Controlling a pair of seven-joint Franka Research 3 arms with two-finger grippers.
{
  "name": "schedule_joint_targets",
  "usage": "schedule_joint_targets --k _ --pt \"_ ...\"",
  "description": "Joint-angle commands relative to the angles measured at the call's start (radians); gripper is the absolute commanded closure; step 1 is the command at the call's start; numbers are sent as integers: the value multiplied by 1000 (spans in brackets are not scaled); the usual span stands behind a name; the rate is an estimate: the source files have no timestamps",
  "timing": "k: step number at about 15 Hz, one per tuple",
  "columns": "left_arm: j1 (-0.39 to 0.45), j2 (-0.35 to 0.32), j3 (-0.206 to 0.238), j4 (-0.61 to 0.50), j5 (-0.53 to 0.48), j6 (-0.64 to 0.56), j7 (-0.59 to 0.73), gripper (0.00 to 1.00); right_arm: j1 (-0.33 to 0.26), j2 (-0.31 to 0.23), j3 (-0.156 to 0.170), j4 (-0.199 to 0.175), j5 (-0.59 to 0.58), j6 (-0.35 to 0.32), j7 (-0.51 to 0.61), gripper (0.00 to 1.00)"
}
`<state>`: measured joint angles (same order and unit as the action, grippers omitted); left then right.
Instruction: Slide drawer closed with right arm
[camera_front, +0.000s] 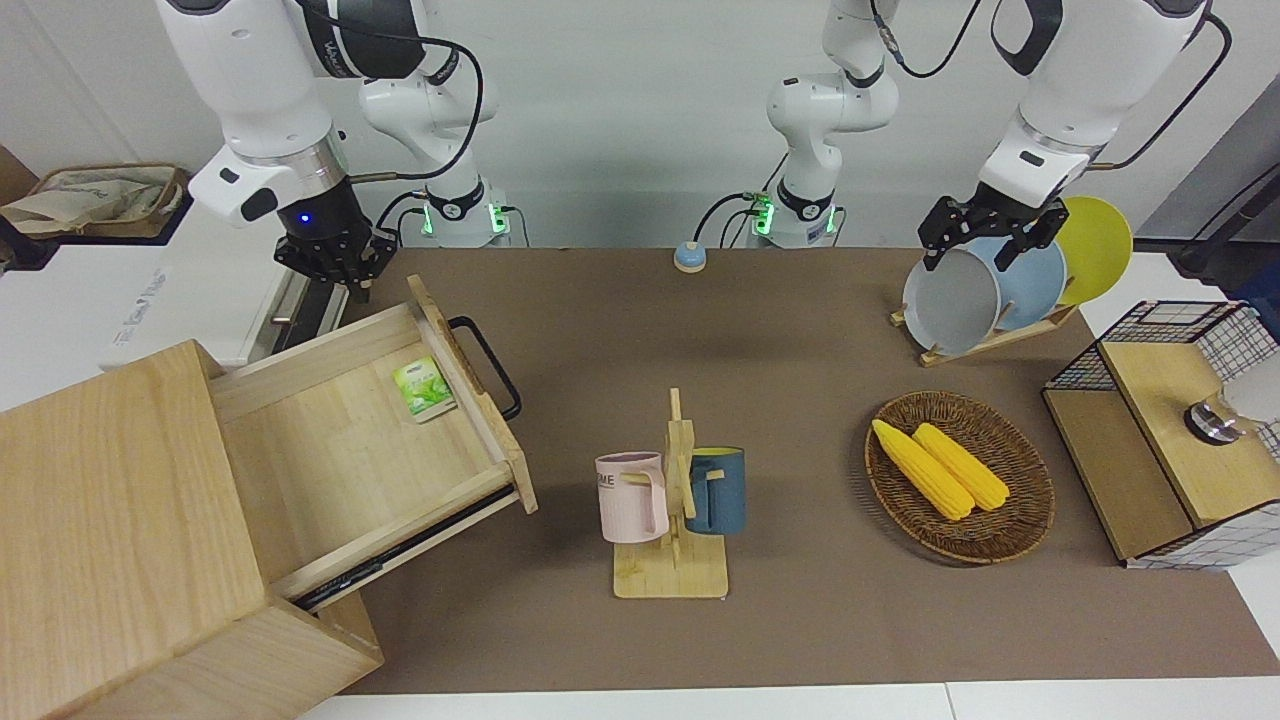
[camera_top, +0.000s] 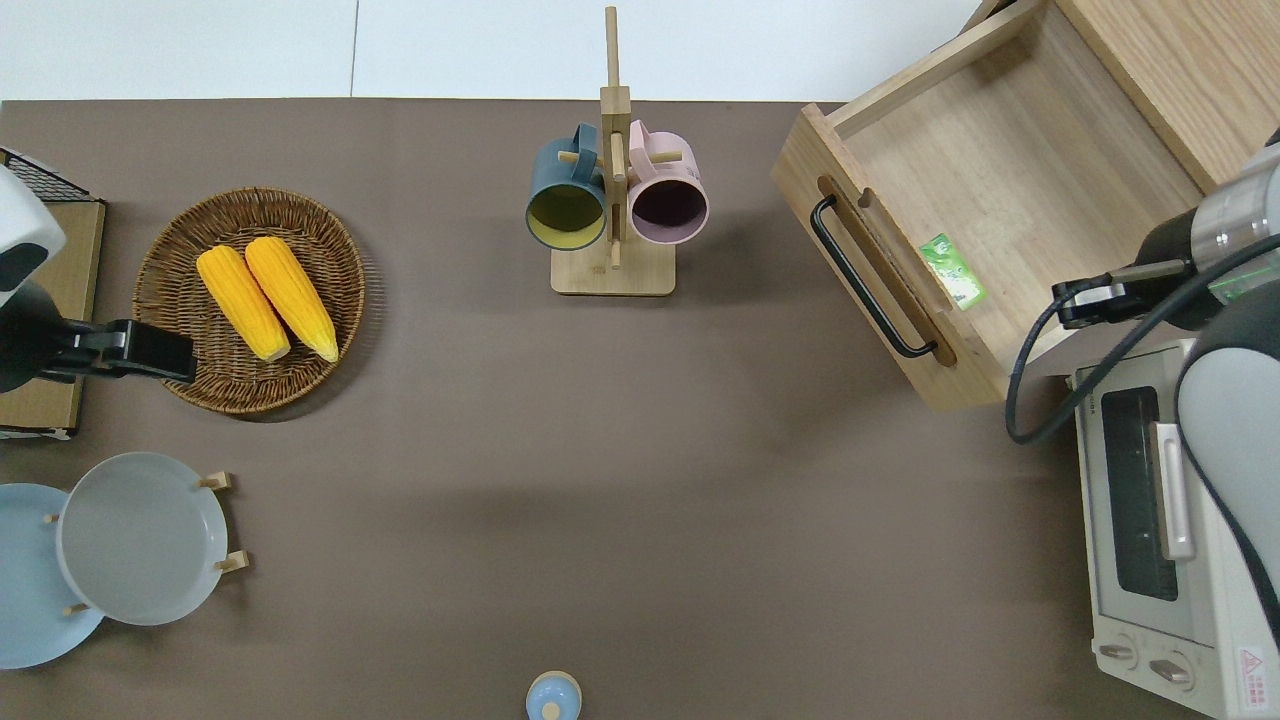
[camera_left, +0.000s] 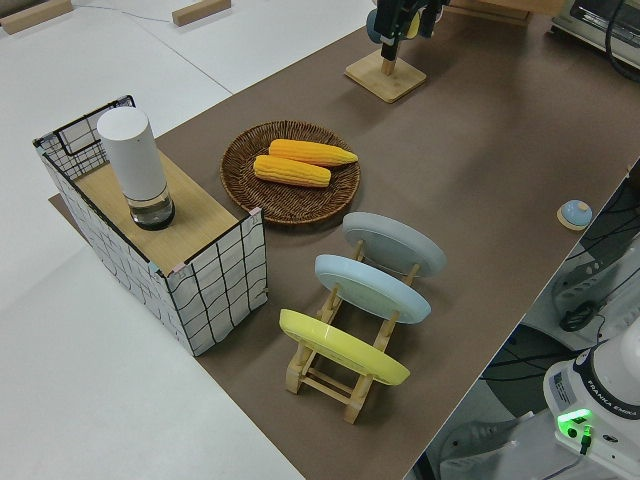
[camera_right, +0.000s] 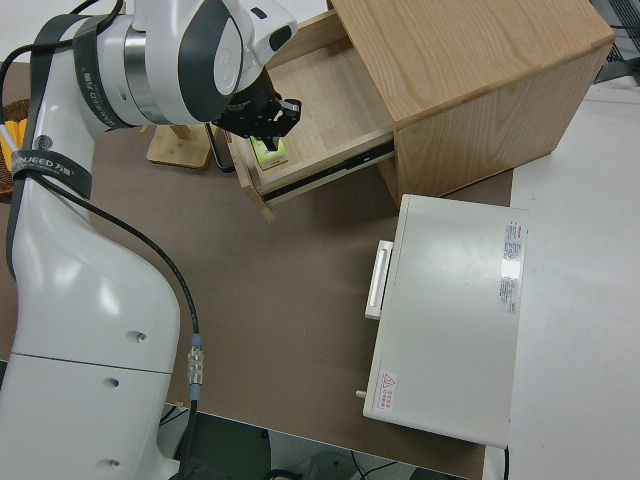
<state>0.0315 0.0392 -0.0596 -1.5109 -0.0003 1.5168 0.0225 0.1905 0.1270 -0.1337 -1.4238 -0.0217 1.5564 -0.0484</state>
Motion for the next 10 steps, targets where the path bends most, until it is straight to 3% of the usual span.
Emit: schedule_joint_targets --k 1,6,10 --pt "4 11 -6 26 17 -20 10 7 41 -15 52 43 -150 -67 19 1000" --pt "4 11 -6 26 17 -20 10 7 185 -15 57 46 -319 -75 76 1000" --pt "4 11 -6 26 17 -20 10 7 201 -15 62 48 -302 -94 162 1000"
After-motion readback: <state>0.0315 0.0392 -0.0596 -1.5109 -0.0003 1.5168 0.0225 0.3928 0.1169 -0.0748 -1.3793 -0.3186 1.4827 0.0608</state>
